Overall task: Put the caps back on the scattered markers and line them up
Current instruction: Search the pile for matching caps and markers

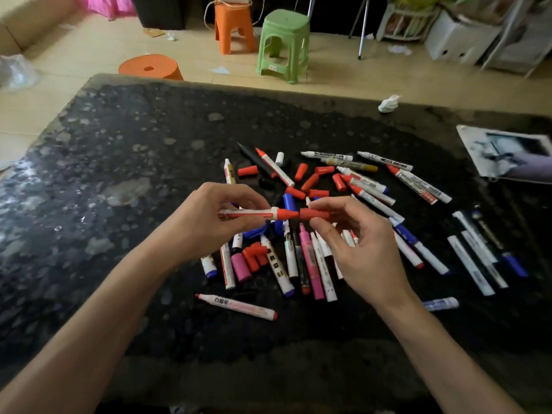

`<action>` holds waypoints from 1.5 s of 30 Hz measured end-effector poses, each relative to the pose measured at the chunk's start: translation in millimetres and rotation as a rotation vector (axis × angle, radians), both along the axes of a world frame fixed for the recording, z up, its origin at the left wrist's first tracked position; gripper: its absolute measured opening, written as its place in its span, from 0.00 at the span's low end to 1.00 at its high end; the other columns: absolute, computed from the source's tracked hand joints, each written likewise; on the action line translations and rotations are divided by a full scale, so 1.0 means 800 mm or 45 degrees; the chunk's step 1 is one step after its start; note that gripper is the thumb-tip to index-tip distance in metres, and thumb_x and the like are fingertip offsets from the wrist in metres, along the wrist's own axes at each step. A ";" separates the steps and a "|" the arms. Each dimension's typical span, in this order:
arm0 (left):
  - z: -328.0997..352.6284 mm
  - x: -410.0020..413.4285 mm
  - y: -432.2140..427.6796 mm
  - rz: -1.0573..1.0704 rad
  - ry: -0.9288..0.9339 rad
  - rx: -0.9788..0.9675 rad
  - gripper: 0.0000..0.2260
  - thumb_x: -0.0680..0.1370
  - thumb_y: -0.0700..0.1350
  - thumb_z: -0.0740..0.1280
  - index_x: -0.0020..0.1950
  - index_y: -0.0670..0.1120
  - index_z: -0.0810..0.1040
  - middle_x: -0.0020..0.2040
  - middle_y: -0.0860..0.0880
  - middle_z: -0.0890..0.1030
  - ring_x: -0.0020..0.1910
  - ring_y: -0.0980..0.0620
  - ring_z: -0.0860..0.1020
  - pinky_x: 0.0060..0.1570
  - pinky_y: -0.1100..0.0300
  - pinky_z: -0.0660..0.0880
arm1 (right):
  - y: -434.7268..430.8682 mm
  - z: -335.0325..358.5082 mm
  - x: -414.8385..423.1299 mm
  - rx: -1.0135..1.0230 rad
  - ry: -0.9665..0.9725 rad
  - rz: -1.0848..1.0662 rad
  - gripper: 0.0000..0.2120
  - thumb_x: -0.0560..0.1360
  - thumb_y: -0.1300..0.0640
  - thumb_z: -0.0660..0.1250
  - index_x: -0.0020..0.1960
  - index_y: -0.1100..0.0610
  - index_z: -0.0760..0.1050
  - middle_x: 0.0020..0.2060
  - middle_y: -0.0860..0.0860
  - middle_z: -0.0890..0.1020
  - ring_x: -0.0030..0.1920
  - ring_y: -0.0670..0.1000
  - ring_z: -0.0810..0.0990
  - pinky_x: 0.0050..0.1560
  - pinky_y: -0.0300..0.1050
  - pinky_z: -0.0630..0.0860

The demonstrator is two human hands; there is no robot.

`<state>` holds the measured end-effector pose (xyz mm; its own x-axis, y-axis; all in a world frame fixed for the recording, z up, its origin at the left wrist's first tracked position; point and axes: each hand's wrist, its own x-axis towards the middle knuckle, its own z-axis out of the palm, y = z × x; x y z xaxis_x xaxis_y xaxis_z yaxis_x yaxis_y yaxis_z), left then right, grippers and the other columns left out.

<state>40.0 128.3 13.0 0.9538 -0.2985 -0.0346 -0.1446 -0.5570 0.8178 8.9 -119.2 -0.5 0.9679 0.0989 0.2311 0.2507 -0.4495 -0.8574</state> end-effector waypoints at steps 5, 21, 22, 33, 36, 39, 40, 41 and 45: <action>0.001 0.004 -0.032 -0.048 -0.003 0.001 0.06 0.77 0.47 0.75 0.51 0.57 0.85 0.43 0.59 0.86 0.43 0.59 0.83 0.44 0.65 0.77 | -0.016 -0.001 0.002 -0.040 -0.005 0.009 0.11 0.78 0.58 0.74 0.59 0.50 0.83 0.52 0.41 0.85 0.56 0.43 0.83 0.57 0.36 0.78; -0.001 0.004 -0.084 0.003 -0.112 -0.054 0.05 0.77 0.46 0.74 0.51 0.55 0.87 0.41 0.62 0.85 0.43 0.63 0.83 0.44 0.70 0.74 | -0.058 -0.005 0.006 0.167 0.128 0.014 0.08 0.79 0.57 0.73 0.57 0.53 0.85 0.43 0.45 0.87 0.45 0.49 0.87 0.53 0.47 0.84; 0.000 0.004 -0.087 -0.012 -0.116 -0.057 0.05 0.78 0.46 0.74 0.51 0.55 0.87 0.42 0.62 0.85 0.45 0.63 0.83 0.45 0.69 0.74 | -0.060 -0.003 0.006 0.181 0.136 0.024 0.07 0.79 0.57 0.74 0.57 0.52 0.84 0.44 0.46 0.87 0.47 0.50 0.87 0.54 0.48 0.83; -0.004 0.007 -0.101 -0.170 -0.080 0.048 0.10 0.77 0.55 0.73 0.58 0.60 0.83 0.51 0.61 0.85 0.51 0.59 0.83 0.55 0.53 0.81 | -0.070 0.001 0.007 0.136 0.229 0.089 0.08 0.77 0.55 0.75 0.56 0.49 0.84 0.48 0.43 0.87 0.53 0.47 0.86 0.57 0.47 0.82; -0.006 0.009 -0.095 -0.135 -0.049 0.100 0.09 0.78 0.57 0.69 0.56 0.59 0.84 0.46 0.62 0.85 0.48 0.61 0.83 0.52 0.53 0.81 | -0.073 -0.001 0.011 0.181 0.283 0.059 0.07 0.77 0.54 0.75 0.55 0.49 0.85 0.45 0.44 0.87 0.49 0.46 0.87 0.52 0.42 0.82; -0.012 0.016 -0.080 -0.006 -0.064 0.193 0.06 0.80 0.55 0.68 0.55 0.59 0.83 0.45 0.62 0.85 0.46 0.62 0.82 0.51 0.53 0.81 | -0.084 -0.010 0.019 0.074 0.295 -0.056 0.06 0.77 0.53 0.75 0.54 0.45 0.85 0.45 0.40 0.87 0.51 0.40 0.84 0.54 0.38 0.80; -0.014 0.018 -0.074 0.043 -0.057 0.226 0.05 0.80 0.55 0.68 0.54 0.59 0.83 0.44 0.61 0.84 0.44 0.61 0.82 0.50 0.52 0.81 | -0.088 -0.015 0.022 -0.037 0.305 -0.087 0.07 0.77 0.53 0.76 0.54 0.44 0.84 0.46 0.39 0.86 0.52 0.37 0.83 0.54 0.37 0.79; -0.016 0.019 -0.070 0.084 -0.043 0.261 0.05 0.81 0.55 0.67 0.54 0.60 0.82 0.43 0.61 0.84 0.42 0.60 0.82 0.48 0.50 0.81 | -0.089 -0.021 0.025 -0.183 0.311 -0.104 0.08 0.77 0.53 0.76 0.55 0.44 0.84 0.47 0.39 0.85 0.52 0.35 0.82 0.54 0.37 0.79; -0.018 0.020 -0.061 0.211 0.024 0.293 0.06 0.81 0.59 0.64 0.51 0.60 0.80 0.39 0.58 0.83 0.37 0.57 0.81 0.43 0.51 0.80 | -0.078 -0.040 0.034 -0.492 0.289 -0.112 0.12 0.76 0.52 0.76 0.59 0.46 0.83 0.49 0.40 0.83 0.51 0.38 0.80 0.55 0.40 0.80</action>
